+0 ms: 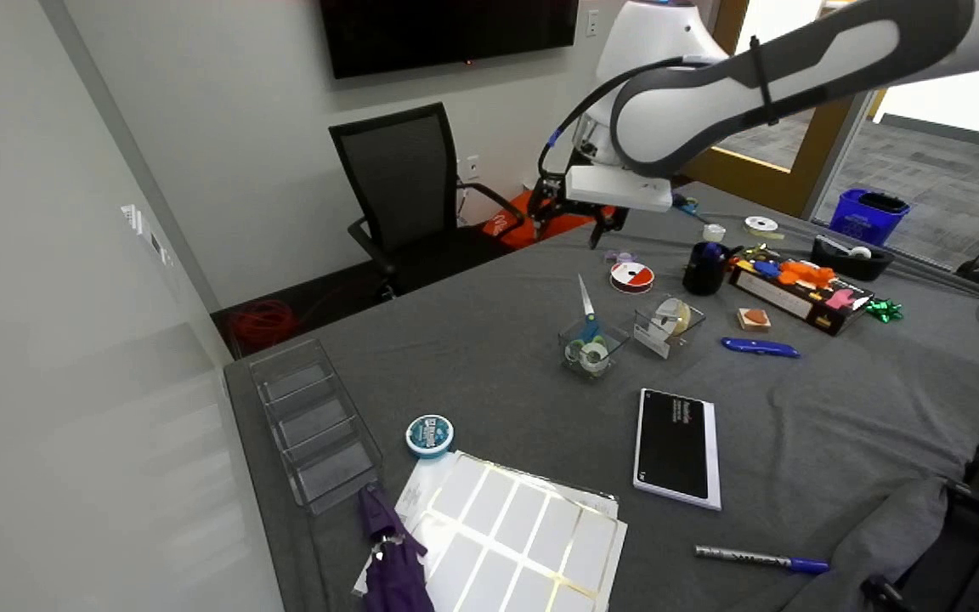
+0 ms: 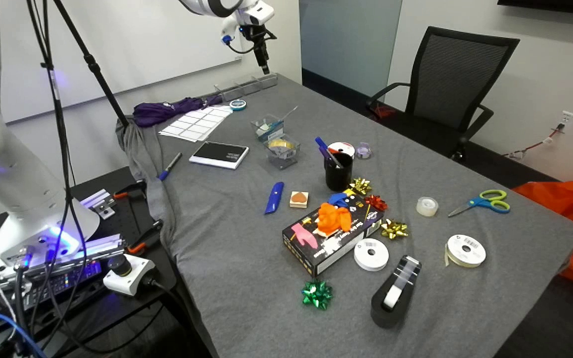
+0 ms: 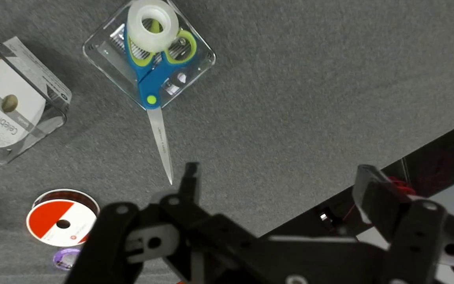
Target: Remove the scissors from the glass box
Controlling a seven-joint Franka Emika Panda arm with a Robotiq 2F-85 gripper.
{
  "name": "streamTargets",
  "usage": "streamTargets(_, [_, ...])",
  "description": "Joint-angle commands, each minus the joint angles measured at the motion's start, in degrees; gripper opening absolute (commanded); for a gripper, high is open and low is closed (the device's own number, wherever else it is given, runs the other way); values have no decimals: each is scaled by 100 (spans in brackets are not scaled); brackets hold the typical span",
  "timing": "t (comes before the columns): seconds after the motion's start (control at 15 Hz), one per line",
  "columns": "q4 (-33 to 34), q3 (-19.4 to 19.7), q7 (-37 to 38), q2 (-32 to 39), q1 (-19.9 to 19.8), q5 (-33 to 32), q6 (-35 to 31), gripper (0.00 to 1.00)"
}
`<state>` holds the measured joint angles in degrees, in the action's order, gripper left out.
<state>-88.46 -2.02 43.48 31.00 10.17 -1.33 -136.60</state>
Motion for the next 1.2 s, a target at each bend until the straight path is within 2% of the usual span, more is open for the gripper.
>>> streamTargets(0.0, [469, 284, 139, 570, 179, -35, -315, 100])
streamTargets(0.27, [776, 467, 204, 946, 248, -26, -367, 100])
streamTargets(0.73, [1147, 1045, 765, 1423, 550, -572, -430, 100])
streamTargets(1.13, [1124, 1207, 773, 1645, 647, -946, -270, 100])
